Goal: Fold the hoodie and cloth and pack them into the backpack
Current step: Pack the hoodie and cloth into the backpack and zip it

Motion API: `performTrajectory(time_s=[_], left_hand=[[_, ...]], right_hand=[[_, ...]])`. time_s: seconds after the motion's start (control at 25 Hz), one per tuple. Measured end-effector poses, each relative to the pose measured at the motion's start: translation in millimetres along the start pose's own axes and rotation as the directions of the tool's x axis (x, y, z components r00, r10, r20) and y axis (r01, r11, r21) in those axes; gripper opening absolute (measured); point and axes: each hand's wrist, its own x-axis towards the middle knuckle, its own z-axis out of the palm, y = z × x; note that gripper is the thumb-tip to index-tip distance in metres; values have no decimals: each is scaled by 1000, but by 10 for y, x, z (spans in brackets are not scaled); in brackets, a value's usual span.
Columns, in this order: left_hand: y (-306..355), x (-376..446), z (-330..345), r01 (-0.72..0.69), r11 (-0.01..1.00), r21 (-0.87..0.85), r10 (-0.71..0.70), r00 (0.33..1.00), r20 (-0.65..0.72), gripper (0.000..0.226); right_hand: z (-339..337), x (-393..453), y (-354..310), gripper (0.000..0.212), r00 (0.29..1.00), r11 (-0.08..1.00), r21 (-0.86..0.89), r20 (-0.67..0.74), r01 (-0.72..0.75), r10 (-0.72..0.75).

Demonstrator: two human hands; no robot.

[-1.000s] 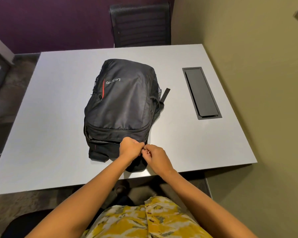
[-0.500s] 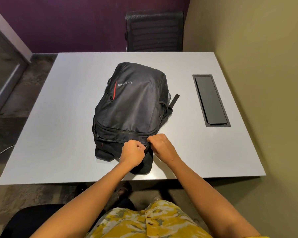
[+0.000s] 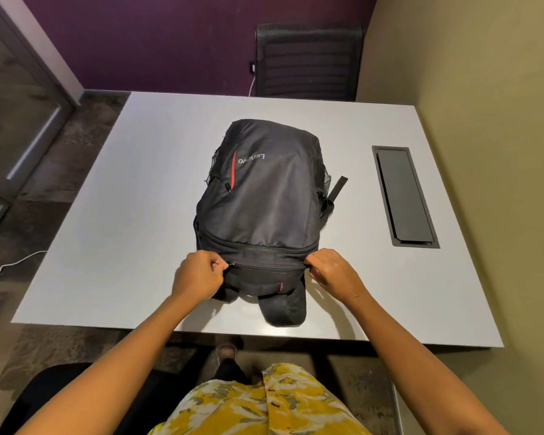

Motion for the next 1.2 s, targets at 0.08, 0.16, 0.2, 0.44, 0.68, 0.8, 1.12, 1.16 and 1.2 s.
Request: performTrajectory(time_s=[0.08,0.16,0.2,0.44,0.68,0.8,1.12,1.16,1.2], left_hand=[[-211,57,-132,47,999,7,-47,998,-49,11],[-376,84,-193,55,997,-60,-58,996,-61,10],[-415,88,-191,34,994,-104,-40,998,-52,11],[-423,53,-171,-79,969,-233,80,997,-6,12],[-426,15,-178,-86,966,-245,91,996,7,12],[-487,15,-118,-39,969,-242,42,999,8,17],[-472,244,-142,62,996,-64,-69,990,-121,17],[-481,311,-158,65,997,-41,-70,989,-133,17],[-494,378,-174,68,997,-21,-70,988,-141,18]], right_hand=[[-57,-67,135,22,999,999,-24,7,-47,47],[-96,-110,187,25,995,994,-36,20,-99,100],[-113,-112,171,25,992,992,-28,21,-123,124],[-182,256,-513,10,998,988,143,-11,-59,61],[274,935,-1364,30,985,1000,30,173,-8,2],[376,1068,-1458,14,969,997,-70,245,25,-7],[229,1263,-1320,11,906,999,18,424,-33,23],[224,1250,-1296,11,901,998,32,434,-50,31],[215,1233,-1271,10,898,997,41,439,-61,37]])
